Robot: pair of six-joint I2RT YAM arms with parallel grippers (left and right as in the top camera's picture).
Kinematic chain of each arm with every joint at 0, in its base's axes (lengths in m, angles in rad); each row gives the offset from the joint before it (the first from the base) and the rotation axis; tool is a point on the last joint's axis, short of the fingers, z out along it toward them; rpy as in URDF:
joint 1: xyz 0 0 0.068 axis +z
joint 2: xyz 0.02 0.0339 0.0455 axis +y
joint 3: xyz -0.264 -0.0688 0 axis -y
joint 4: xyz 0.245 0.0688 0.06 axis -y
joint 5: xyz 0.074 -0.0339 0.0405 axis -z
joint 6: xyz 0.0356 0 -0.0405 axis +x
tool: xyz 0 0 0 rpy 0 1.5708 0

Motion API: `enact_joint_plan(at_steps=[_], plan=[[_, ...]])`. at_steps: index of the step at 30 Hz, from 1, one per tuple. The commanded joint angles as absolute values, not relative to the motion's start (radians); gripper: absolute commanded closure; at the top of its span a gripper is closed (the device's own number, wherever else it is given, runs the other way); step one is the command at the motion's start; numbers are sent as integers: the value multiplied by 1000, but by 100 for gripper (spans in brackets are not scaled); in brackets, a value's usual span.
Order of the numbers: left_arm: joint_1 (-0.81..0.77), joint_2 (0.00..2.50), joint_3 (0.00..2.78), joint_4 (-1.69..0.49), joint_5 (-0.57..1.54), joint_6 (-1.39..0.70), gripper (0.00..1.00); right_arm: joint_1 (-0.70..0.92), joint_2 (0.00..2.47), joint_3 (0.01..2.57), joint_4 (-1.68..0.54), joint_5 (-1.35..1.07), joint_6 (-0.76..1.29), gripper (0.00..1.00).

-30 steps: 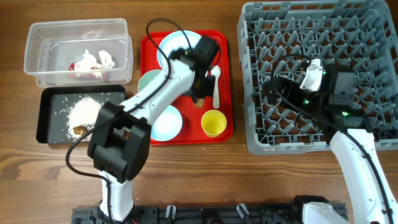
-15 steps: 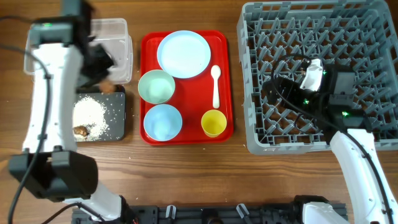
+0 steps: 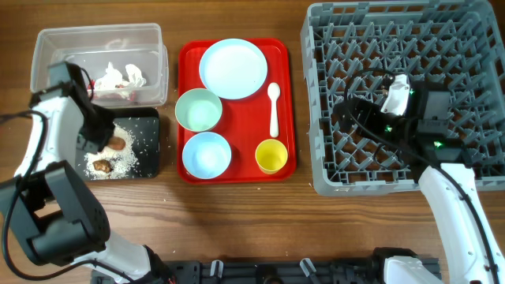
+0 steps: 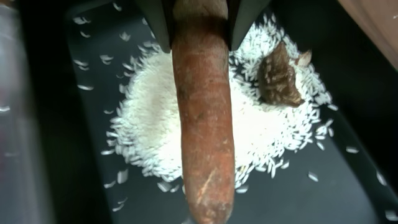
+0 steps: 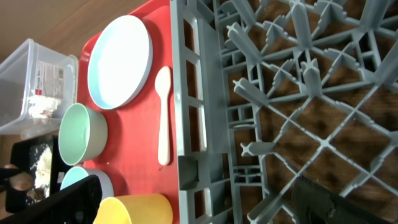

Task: Sort waste into correct bins and load items into the dishwasher rack
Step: 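Carry the carrot left and release it onto the black tray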

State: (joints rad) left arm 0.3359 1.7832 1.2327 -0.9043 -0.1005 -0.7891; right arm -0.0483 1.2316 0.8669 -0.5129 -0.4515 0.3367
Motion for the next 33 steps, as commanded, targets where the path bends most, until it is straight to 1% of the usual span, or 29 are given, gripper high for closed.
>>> enact_joint_plan(at_steps=[1, 4, 6, 8, 10, 13, 16, 24, 25, 26, 28, 29, 30, 31, 32, 33], plan=[[339, 1768, 1159, -857, -110, -820, 81, -43, 1240, 883, -511, -442, 344, 0], [339, 1766, 1158, -865, -101, -815, 71, -43, 1240, 883, -511, -442, 344, 0], [339, 1765, 1188, -899, -77, -793, 71, -43, 1240, 883, -511, -442, 344, 0], [339, 1761, 1247, -950, -24, -714, 74, -43, 1240, 883, -511, -442, 343, 0], [338, 1753, 1313, -1002, -7, -661, 74, -43, 1240, 883, -511, -442, 343, 0], [338, 1737, 1417, -1090, -8, -616, 66, -43, 1240, 883, -512, -442, 343, 0], [339, 1712, 1462, -1113, -14, -583, 54, -43, 1240, 883, -514, -442, 344, 0], [327, 1703, 1457, -1100, -11, -583, 62, -43, 1240, 883, -513, -442, 343, 0], [315, 1701, 1457, -1099, 6, -570, 65, -43, 1240, 883, -513, -442, 343, 0], [294, 1699, 1460, -1088, 57, -512, 66, -43, 1240, 883, -513, -442, 343, 0], [247, 1690, 1467, -1067, 149, -416, 66, -43, 1240, 883, -513, -442, 343, 0], [217, 1684, 1473, -1055, 198, -370, 65, -43, 1240, 883, -513, -442, 343, 0], [164, 1677, 1485, -1033, 272, -299, 60, -43, 1240, 883, -513, -442, 344, 0], [108, 1676, 1495, -1017, 336, -231, 53, -43, 1240, 883, -513, -442, 343, 0], [20, 1676, 1506, -999, 370, -182, 48, -43, 1240, 883, -513, -442, 344, 0], [-39, 1677, 1506, -976, 364, -167, 45, -43, 1240, 883, -513, -442, 344, 0]])
